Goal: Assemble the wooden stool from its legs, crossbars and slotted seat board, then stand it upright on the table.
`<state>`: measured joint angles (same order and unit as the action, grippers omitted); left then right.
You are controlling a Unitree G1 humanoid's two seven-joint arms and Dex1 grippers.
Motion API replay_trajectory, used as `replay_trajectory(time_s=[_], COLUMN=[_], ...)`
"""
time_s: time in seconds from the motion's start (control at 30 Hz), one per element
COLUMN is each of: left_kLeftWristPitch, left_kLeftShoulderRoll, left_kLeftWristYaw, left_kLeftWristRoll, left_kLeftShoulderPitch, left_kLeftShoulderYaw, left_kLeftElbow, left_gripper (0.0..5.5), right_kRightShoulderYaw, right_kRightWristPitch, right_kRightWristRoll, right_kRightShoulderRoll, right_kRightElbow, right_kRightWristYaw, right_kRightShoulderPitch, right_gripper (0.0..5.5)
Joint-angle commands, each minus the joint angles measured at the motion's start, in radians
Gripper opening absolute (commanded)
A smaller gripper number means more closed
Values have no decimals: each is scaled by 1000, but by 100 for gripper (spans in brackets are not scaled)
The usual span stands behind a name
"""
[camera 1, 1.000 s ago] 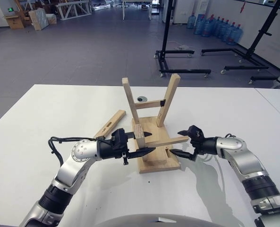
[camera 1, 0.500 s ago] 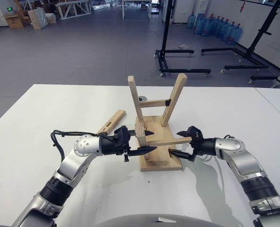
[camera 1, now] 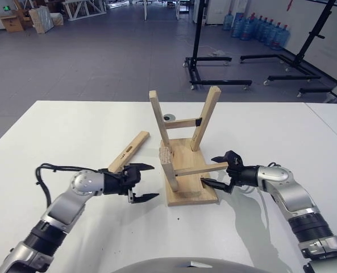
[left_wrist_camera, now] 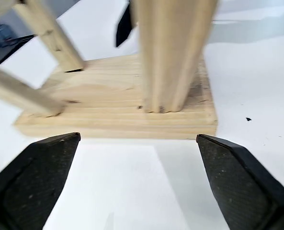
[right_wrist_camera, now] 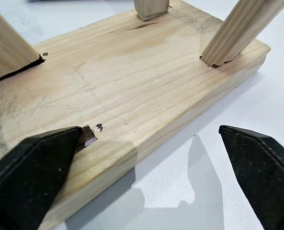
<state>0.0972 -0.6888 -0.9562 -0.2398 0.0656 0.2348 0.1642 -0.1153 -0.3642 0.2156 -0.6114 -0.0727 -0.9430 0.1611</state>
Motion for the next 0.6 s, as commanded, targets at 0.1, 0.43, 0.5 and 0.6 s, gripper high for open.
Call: replay_trajectory(time_s=[0.1,0.43,0.5,0.6], left_kLeftWristPitch=[319,657,638,585], left_kLeftShoulderRoll=[-27,64,67,78], left_kLeftWristYaw=[200,482,484,484], left_kLeftWristRoll=[-248,-231,-190,-135], left_kLeftShoulderPitch=[-83,-49,-49,-27], left_kLeftShoulderYaw=[-377,-279,-246,-235], left_kLeftElbow=[194,306,262,152], left_gripper=[462,462,462,462], right_kRightShoulderYaw=[-18,126,142,175], right_kRightWristPitch=[-31,-99,-103,-94], right_kRightWristRoll=[6,89,94,99], right_kRightShoulderRoll=[36,-1,-8,-27], right_kRightElbow=[27,80,77,45], right_kRightWristYaw=[32,65,68,71], right_kRightShoulderPitch=[-29,32,42,50], right_gripper=[529,529,529,529])
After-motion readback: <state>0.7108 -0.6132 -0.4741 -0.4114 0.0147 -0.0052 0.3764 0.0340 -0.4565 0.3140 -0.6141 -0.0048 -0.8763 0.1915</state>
